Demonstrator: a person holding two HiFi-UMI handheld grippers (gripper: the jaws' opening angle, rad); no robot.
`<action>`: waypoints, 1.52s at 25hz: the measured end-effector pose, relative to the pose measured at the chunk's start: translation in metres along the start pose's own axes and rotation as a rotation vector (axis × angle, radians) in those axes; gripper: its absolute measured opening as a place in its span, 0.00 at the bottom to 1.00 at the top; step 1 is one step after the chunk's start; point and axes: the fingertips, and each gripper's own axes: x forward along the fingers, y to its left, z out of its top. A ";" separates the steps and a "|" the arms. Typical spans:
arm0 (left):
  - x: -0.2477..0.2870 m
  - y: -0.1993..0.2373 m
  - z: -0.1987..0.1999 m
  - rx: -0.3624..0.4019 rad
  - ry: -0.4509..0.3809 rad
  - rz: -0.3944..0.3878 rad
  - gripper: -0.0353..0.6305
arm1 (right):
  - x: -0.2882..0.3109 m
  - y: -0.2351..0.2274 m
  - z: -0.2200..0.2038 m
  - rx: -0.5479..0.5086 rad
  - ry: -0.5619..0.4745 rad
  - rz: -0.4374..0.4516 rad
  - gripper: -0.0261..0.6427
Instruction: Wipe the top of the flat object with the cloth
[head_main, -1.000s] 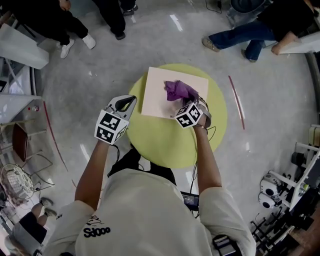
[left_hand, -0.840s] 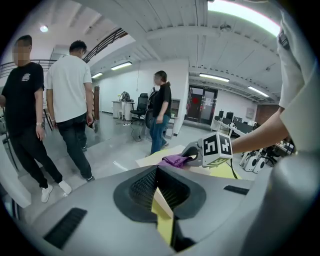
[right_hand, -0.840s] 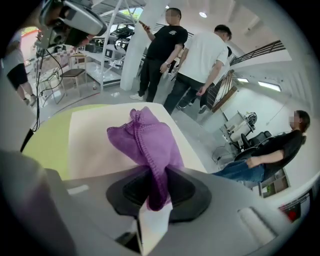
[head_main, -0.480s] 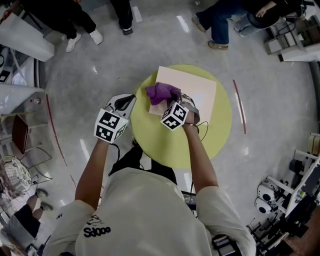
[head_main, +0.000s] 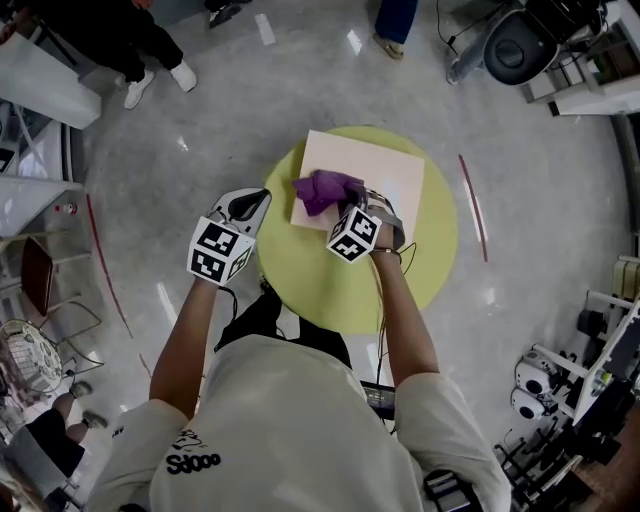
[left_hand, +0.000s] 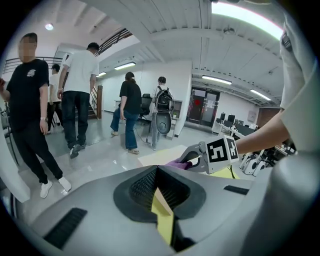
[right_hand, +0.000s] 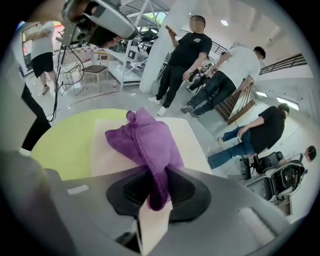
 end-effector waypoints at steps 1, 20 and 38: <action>0.003 -0.003 0.001 0.004 0.000 -0.008 0.06 | -0.003 -0.004 -0.012 0.013 0.017 -0.010 0.17; 0.044 -0.063 0.017 0.068 0.020 -0.108 0.06 | -0.058 -0.056 -0.190 0.343 0.244 -0.150 0.17; 0.013 -0.013 -0.002 0.016 0.000 -0.025 0.06 | -0.026 0.038 -0.031 0.095 0.066 0.049 0.17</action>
